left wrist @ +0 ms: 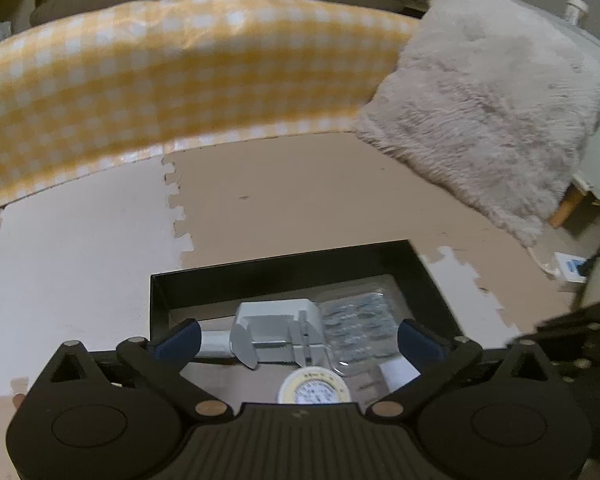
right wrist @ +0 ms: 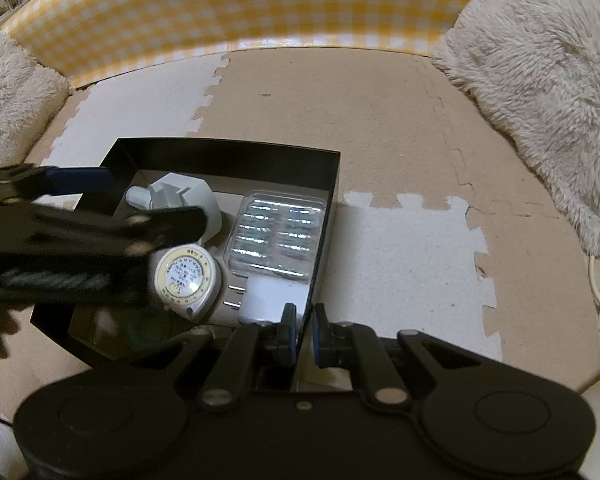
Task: Organize rigid objects
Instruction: 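Carry the white strap tool with the left tool into the box and release, then move the left tool to the UV gel polish box and grasp it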
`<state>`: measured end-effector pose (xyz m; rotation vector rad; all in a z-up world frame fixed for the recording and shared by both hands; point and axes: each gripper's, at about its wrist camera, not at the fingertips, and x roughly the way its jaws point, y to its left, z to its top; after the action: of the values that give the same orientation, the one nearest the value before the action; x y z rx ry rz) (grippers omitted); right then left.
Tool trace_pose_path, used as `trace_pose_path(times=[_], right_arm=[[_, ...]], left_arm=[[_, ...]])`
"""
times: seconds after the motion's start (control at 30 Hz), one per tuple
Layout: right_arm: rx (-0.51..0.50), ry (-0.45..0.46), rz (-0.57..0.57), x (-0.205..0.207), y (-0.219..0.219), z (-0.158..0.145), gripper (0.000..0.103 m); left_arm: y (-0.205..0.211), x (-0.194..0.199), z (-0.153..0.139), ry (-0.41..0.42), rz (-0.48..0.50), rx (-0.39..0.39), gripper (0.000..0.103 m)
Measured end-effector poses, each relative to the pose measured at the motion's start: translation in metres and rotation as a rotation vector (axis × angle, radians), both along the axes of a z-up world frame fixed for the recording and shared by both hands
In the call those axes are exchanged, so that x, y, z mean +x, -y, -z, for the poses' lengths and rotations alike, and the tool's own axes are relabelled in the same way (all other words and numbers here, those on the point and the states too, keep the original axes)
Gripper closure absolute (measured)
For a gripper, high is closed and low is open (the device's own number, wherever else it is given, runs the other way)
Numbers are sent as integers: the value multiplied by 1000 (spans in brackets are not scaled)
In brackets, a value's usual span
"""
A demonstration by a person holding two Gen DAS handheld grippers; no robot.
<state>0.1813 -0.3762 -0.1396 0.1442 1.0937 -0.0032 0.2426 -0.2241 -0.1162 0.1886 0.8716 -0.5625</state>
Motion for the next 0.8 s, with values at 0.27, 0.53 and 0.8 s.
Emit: trace_pose_path(times=[0.27, 0.53, 0.8], right_arm=[[-10, 3, -8, 0, -1, 0, 95], [-14, 6, -12, -1, -1, -1, 95], [-23, 9, -17, -1, -3, -1, 95]], left_arm=[[-11, -24, -24, 14, 17, -5, 0], [-36, -39, -45, 25, -16, -21, 0], [-73, -53, -60, 45, -54, -35, 0]])
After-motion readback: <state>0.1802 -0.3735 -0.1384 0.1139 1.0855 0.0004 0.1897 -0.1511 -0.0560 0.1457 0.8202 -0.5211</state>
